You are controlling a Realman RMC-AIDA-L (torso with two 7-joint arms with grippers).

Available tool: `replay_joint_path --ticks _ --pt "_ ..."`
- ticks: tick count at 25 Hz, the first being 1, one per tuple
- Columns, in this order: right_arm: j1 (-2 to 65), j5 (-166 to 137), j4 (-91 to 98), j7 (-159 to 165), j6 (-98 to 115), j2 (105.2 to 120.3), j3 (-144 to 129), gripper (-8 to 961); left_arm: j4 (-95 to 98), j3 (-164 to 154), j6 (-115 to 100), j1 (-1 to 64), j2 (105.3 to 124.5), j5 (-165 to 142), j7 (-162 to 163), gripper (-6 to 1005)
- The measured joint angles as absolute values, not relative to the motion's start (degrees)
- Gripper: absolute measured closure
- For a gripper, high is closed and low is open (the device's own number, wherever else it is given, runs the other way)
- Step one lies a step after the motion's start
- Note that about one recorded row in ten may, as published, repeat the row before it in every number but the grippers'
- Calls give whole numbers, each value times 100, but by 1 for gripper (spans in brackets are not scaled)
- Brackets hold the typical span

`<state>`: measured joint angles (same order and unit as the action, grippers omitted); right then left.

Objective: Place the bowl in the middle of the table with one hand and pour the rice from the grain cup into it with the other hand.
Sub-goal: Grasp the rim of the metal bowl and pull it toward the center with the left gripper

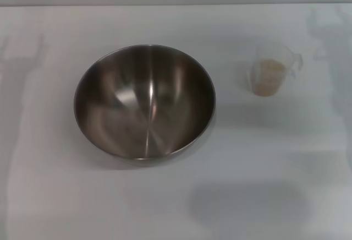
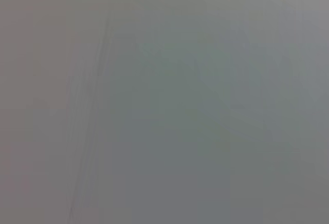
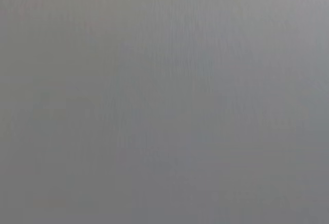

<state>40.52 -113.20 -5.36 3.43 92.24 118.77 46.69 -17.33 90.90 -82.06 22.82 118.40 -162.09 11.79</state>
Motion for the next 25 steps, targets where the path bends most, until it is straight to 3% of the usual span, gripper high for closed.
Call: replay_joint_path --ticks 3,6,12,14,15,18,23,25 --pt "4054 -11320 -535 343 9217 11866 4668 347 -2870 9160 -6829 1945 11726 -16243 1433 159" --pt "4065 -11320 -536 343 9204 11865 4672 346 -5025 9404 -3628 1672 11489 -16413 1519 160" --pt "4084 -11320 -536 343 9166 11857 4676 347 -6889 9547 -556 1545 11320 -16543 1496 162" --pt "4089 -11320 -536 343 9163 11857 4676 347 -6889 9547 -556 1545 11320 -16543 1496 163" --pt "4090 -11320 -536 343 9162 11857 4676 347 -7965 9574 1422 1510 11223 -16508 1366 163" --pt "4087 -11320 -548 343 9159 11860 4676 347 -8869 9800 3293 1589 11285 -16213 629 165" --pt "4078 -11320 -562 343 9157 11862 4676 347 -9855 10824 6206 1921 11757 -15290 -1405 167" --pt "4078 -11320 -563 343 9154 11863 4676 347 -9982 10964 6806 1999 11803 -15150 -1672 167"
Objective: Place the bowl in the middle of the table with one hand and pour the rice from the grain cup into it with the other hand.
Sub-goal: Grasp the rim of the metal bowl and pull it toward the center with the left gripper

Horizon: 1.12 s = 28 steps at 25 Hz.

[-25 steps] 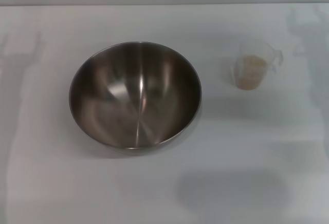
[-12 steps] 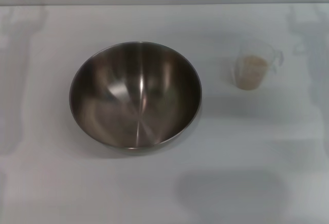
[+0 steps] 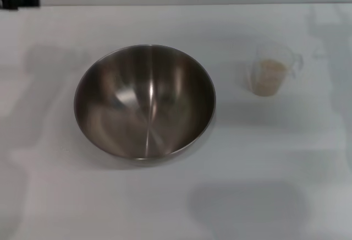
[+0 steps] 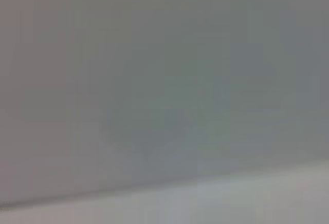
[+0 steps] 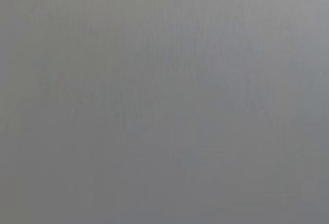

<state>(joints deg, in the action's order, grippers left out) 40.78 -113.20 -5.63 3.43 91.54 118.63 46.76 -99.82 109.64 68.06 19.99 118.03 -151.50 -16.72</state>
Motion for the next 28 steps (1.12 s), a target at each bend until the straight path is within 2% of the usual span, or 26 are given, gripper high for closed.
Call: replay_joint_path --ticks 6,10,28 --pt "4091 -11320 -546 343 9116 11865 4738 346 -10366 10838 8421 2194 11809 -14922 -2199 170" --pt "4095 -11320 -550 343 9081 11862 4759 346 -10275 10624 8634 2285 11805 -14942 -2219 171" --pt "4100 -11320 -554 343 9070 11857 4763 347 -8472 10159 8266 2916 11822 -14957 -2390 178"
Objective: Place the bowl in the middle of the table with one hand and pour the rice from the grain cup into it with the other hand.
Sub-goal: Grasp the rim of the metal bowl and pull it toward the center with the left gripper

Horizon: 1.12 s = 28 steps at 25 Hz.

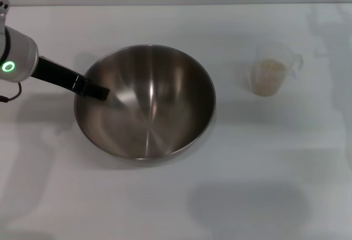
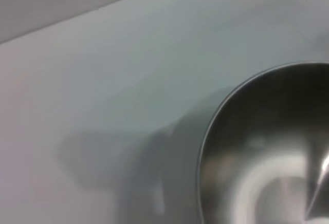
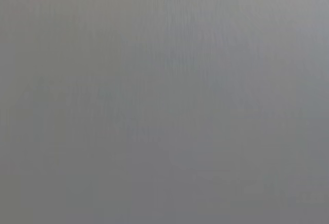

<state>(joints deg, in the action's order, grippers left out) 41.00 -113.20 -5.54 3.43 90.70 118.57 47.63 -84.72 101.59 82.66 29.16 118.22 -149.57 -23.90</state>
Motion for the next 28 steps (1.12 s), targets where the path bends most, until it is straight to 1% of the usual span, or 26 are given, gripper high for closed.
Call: replay_joint_path --ticks 5,16,22,25,28 --pt "4096 -11320 -549 343 9070 11856 4764 347 -8041 10136 8106 3086 11831 -15266 -2391 180" --pt "4095 -11320 -536 326 9103 11852 4763 347 -7836 10054 8058 3207 11827 -15410 -2391 367" --pt "4094 -11320 -537 327 9106 11848 4763 347 -7783 10042 8100 3237 11828 -15407 -2395 603" --pt "4088 -11320 -542 328 9106 11847 4763 347 -7772 10075 8122 3250 11830 -15391 -2396 843" --pt "4080 -11320 -540 331 9110 11847 4763 347 -7770 10079 8118 3251 11830 -15353 -2398 880"
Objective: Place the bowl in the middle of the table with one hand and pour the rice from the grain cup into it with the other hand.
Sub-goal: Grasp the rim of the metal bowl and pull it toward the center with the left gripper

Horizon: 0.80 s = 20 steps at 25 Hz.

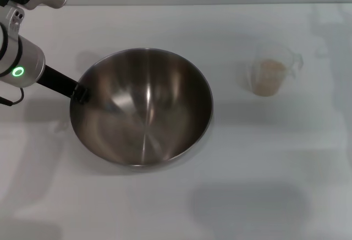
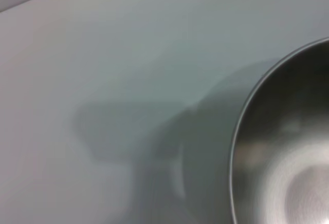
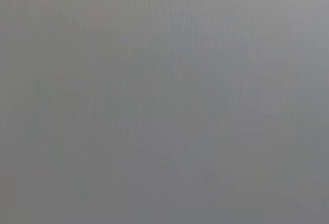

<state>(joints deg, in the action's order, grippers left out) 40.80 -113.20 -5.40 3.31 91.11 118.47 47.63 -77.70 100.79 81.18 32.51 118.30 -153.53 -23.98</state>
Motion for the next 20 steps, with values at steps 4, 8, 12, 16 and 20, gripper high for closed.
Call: replay_joint_path --ticks 4,8,12,16,20 --pt "4070 -11320 -545 332 9112 11847 4763 347 -7770 10084 8083 3258 11830 -15272 -2399 898" --pt "4069 -11320 -551 334 9113 11847 4763 347 -7780 10155 8077 3348 11838 -15249 -2381 908" --pt "4056 -11320 -553 336 9129 11848 4763 346 -7800 10162 8091 3523 11839 -15248 -2350 918" --pt "4036 -11320 -554 338 9132 11847 4763 346 -7775 10177 8096 3846 11843 -15232 -2313 929" --pt "4015 -11320 -547 340 9133 11848 4763 346 -7741 10177 8089 4047 11844 -15172 -2292 942"
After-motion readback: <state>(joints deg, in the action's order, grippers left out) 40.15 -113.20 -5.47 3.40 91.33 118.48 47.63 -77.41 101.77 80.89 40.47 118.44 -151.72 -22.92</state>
